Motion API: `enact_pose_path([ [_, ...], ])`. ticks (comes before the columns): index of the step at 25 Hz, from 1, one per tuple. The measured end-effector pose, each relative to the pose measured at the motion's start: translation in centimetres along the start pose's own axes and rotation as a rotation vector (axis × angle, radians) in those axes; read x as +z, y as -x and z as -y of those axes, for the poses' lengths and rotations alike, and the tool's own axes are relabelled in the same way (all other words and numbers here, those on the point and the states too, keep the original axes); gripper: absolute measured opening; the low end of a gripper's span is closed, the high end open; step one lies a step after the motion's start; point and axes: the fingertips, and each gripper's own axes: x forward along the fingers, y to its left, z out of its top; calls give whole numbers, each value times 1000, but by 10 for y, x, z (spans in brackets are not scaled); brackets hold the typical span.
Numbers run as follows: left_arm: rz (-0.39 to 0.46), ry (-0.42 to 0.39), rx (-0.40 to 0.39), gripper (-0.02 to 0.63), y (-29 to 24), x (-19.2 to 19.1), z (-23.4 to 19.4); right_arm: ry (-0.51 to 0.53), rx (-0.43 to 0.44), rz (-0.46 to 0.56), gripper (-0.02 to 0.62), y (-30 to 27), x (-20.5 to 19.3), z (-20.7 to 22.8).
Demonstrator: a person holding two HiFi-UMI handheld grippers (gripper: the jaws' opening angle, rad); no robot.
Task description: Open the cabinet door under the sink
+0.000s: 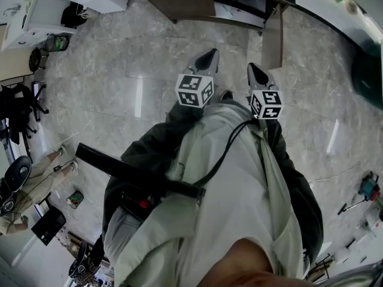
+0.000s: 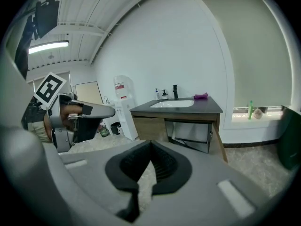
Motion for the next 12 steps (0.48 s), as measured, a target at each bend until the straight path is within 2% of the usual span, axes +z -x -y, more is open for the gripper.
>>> enact_pose_path([
  [12,-14,2,4,6,-2,-4,-3,11,14,-22,2,-5,-5,-2],
])
